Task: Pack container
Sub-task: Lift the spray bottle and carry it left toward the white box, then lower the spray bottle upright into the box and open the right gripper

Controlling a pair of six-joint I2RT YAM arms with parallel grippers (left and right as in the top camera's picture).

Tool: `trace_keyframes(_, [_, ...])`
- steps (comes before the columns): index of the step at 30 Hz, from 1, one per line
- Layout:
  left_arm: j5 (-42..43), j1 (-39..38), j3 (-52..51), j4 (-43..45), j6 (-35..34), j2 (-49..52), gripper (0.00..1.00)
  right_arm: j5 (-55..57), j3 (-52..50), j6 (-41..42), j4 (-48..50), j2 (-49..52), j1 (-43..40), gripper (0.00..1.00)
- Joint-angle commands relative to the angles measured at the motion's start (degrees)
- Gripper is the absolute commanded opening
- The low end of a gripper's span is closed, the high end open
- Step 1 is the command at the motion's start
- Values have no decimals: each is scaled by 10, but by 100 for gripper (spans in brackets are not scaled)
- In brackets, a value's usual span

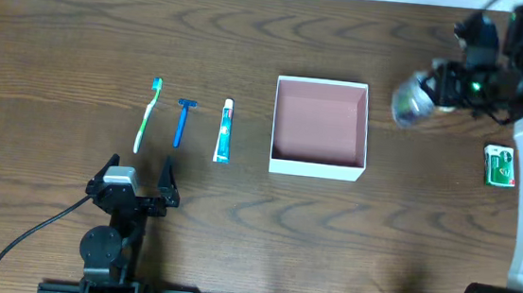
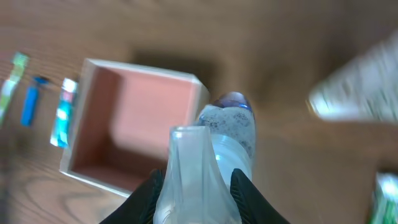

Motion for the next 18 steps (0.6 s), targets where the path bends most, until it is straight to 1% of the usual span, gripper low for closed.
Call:
trace_keyframes(1, [10, -3, -7, -26, 3, -3, 98, -20, 33, 47, 37, -9, 49, 20])
trace_keyframes(7, [10, -3, -7, -26, 3, -3, 98, 2, 33, 92, 97, 0, 107, 20])
trace_keyframes(11, [10, -3, -7, -26, 3, -3, 98, 38, 33, 120, 99, 13, 135, 19])
trace_keyframes(18, [10, -3, -7, -26, 3, -3, 98, 52, 33, 121, 88, 55, 162, 18])
